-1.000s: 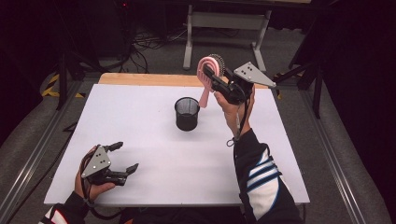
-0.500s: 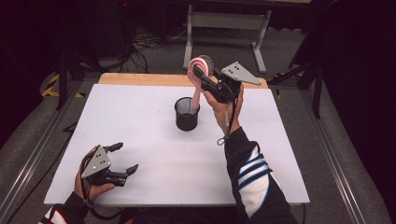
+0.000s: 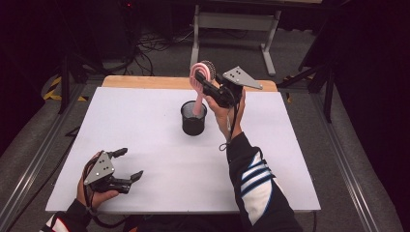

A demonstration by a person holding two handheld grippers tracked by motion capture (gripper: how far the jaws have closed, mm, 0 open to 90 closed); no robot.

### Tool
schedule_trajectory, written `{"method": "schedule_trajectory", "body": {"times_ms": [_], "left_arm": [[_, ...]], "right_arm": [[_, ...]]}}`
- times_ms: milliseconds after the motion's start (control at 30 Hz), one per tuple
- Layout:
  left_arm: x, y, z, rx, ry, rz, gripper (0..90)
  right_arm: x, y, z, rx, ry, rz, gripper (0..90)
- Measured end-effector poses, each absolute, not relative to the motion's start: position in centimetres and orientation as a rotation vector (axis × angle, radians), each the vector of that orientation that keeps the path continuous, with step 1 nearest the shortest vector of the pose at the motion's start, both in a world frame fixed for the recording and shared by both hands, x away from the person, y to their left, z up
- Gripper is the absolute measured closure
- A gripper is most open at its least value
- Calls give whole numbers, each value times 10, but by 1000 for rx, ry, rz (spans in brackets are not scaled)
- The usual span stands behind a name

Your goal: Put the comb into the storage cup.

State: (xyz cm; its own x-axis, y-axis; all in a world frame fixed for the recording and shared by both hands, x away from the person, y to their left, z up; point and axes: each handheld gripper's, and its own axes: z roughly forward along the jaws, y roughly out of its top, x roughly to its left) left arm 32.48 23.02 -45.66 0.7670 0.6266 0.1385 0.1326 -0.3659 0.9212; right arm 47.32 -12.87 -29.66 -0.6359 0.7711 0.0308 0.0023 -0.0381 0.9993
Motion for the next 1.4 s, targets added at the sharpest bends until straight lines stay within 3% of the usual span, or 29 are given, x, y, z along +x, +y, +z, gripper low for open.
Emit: {"method": "schedule_trajectory", "body": {"times_ms": [1400], "left_arm": [[325,230,-457,1912,579,581,98]], "right_arm": [[479,-119,-342,926,1734,1717,637]]}}
